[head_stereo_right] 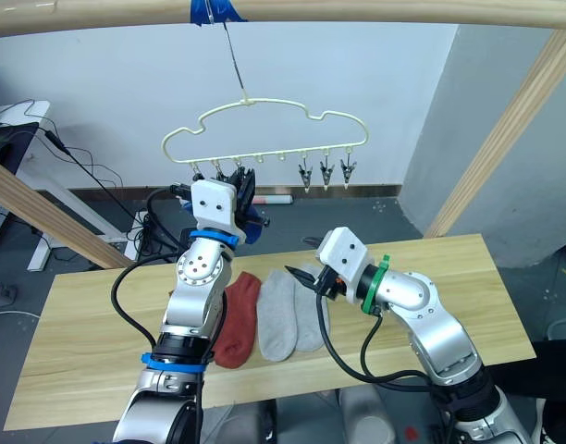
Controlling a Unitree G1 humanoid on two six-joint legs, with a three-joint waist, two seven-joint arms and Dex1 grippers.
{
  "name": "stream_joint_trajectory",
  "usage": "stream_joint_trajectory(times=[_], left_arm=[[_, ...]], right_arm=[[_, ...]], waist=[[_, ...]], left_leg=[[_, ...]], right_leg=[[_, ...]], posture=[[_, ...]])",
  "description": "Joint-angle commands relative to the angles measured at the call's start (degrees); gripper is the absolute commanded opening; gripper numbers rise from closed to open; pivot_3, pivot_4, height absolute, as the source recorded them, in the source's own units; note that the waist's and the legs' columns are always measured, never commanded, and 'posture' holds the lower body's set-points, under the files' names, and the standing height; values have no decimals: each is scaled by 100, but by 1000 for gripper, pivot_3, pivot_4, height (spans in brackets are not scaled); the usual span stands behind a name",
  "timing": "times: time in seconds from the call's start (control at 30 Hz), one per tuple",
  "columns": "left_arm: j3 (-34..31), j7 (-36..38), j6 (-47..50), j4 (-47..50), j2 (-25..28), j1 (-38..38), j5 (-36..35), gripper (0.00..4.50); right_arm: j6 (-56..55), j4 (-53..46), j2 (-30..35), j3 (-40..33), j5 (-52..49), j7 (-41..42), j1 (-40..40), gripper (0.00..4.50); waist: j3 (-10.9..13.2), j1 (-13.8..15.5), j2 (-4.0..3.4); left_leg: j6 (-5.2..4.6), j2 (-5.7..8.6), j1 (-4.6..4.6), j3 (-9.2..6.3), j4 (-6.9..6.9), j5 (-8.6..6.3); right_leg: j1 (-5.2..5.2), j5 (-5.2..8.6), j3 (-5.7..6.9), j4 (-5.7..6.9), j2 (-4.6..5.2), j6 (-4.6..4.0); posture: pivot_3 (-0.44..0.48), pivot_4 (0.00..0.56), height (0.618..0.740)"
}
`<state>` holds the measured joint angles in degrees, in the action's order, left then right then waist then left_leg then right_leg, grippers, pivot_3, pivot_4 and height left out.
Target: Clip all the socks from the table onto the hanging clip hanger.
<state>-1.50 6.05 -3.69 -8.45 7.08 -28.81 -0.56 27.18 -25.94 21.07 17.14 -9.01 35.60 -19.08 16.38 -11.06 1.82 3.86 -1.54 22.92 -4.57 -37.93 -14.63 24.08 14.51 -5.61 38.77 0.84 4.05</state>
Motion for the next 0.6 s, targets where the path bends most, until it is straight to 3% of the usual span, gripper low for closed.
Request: stream_joint_trajectory(times=[0.03,0.17,0.6], left_arm=[[-19,21,-108,248,-40,46,-79,1227],[-10,-77,-113,211,-45,52,-3,2377],[-13,-284,-93,222,-102,-73,98,2377]], right_arm=[[-172,-154,-110,-106,-72,-57,-94,2832],[-190,-142,-125,-143,-72,-37,-103,2832],[-237,-71,-90,-235,-72,21,-135,2832]], waist=[[0,0,0],[0,-2,0],[0,-1,0]], left_leg=[[0,0,0,0,0,0],[0,0,0,0,0,0],[0,0,0,0,0,0]], right_leg=[[0,0,0,0,0,0],[0,2,0,0,0,3],[0,2,0,-1,0,3]], posture=[[-244,243,740],[-243,243,740],[-238,240,740]])
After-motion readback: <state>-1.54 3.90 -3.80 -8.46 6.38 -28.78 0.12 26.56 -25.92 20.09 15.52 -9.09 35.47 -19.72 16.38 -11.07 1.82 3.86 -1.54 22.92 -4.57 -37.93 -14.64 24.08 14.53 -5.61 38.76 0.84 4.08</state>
